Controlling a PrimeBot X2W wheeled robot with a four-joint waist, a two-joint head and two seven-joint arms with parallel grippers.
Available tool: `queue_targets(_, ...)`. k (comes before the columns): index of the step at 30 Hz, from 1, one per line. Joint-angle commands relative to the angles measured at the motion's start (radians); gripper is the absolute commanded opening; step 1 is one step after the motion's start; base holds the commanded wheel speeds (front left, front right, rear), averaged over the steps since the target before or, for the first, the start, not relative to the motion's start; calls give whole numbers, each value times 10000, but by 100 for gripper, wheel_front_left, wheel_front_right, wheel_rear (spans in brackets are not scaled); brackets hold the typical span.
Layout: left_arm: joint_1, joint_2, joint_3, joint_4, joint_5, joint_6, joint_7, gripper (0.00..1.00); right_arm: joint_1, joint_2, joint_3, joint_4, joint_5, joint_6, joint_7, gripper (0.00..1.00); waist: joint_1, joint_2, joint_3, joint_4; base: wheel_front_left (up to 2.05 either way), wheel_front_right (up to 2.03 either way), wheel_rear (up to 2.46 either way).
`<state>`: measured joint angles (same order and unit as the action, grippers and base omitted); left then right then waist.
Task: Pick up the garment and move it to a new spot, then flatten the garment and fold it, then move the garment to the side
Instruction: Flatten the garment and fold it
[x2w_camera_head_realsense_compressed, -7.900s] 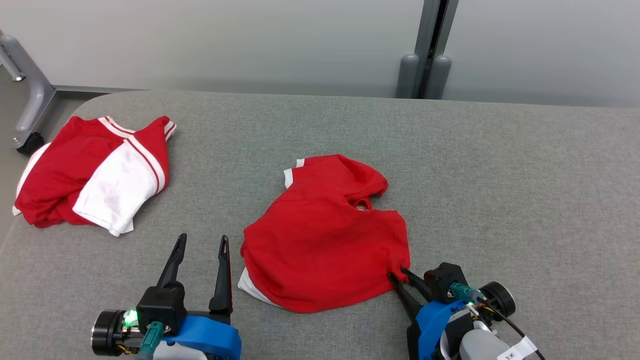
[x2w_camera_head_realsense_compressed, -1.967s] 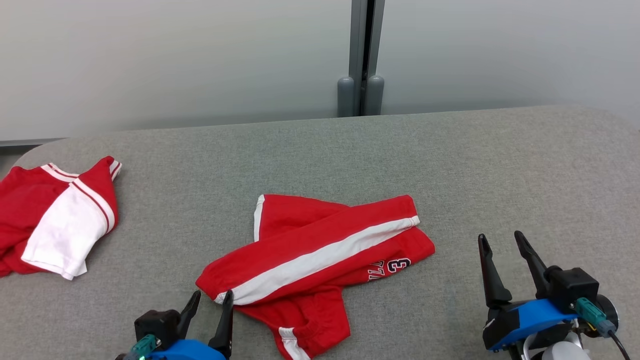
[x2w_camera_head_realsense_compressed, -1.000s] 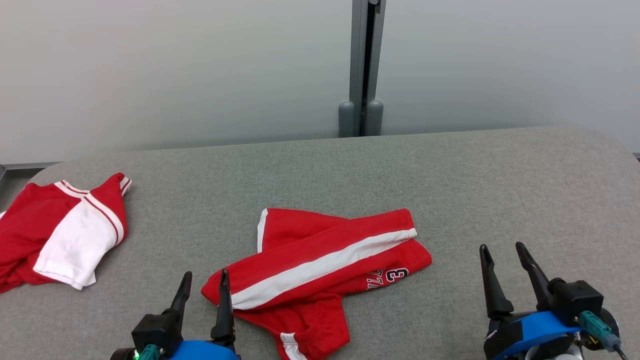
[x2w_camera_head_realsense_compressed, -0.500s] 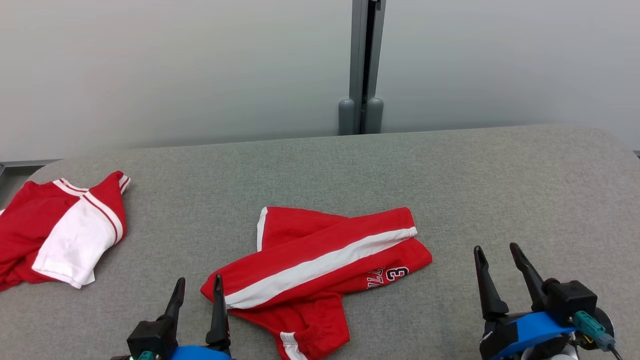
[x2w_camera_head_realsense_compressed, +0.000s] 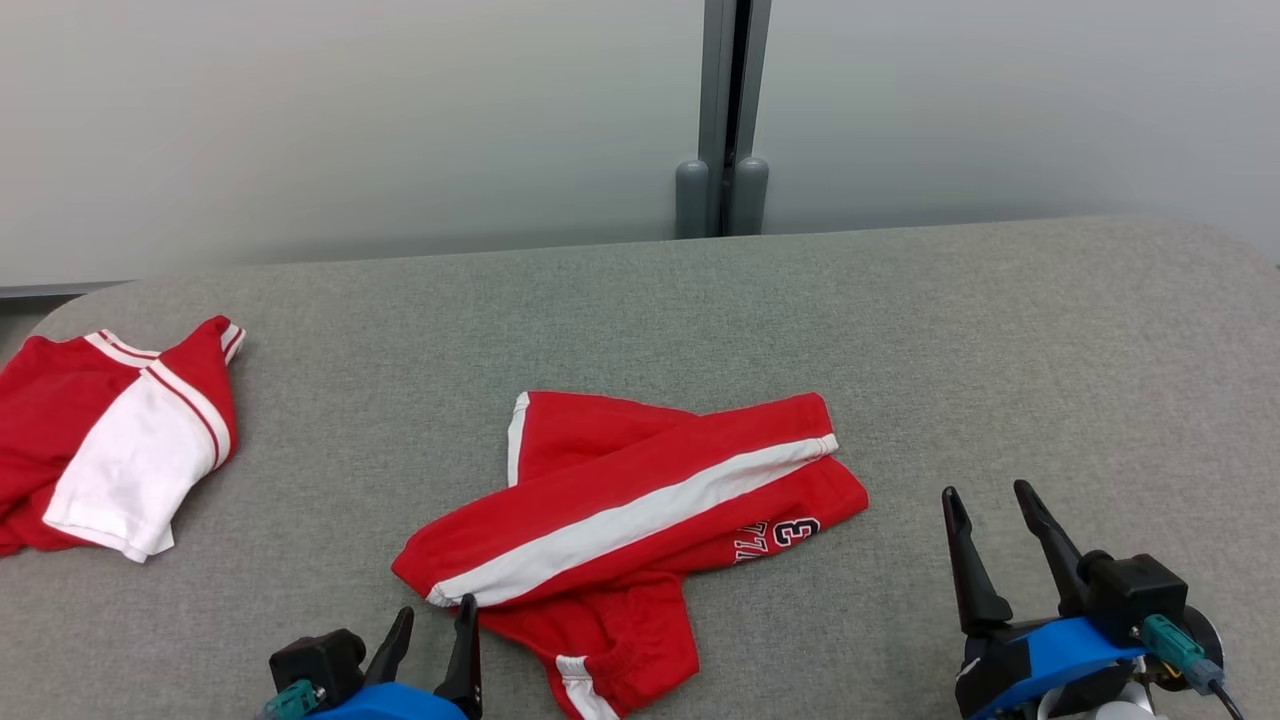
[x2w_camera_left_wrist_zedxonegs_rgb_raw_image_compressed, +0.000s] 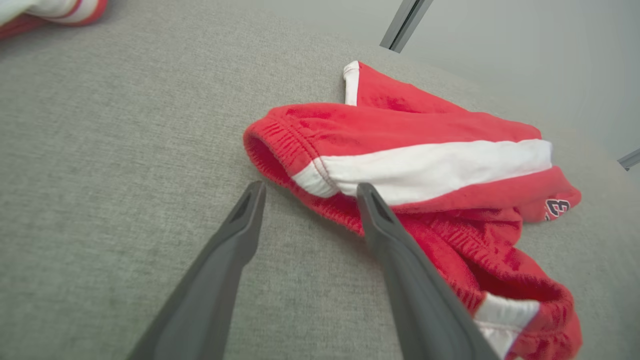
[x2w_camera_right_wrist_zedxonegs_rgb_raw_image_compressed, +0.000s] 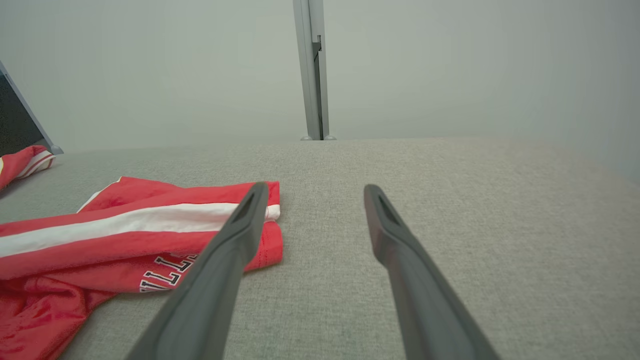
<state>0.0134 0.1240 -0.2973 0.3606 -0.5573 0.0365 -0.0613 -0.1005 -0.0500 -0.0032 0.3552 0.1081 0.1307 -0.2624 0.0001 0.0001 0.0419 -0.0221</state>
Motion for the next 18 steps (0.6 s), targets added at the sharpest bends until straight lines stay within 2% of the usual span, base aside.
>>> queue_targets(1, -213, -35, 74, 59, -113, -82, 34, 100, -119, -10, 23, 21, -7, 1, -37, 100, -1, -1, 48, -14, 0, 0, 0)
queue_targets(5, -480, -149, 164, 354, -586, -492, 85, 100, -197, -8, -49, 34, -82, 1, -37, 100, -1, -1, 244, -90, 0, 0, 0)
queue_targets(13, -859, -304, 357, 998, -1218, -953, -213, 100, -274, -8, -194, 41, -222, 1, -37, 100, -1, -1, 455, -182, 0, 0, 0)
queue_targets(18, -1070, -259, 32, 992, -1122, -1336, -579, 100, -315, -8, -206, 17, -279, 1, -37, 100, -1, -1, 527, -192, 0, 0, 0)
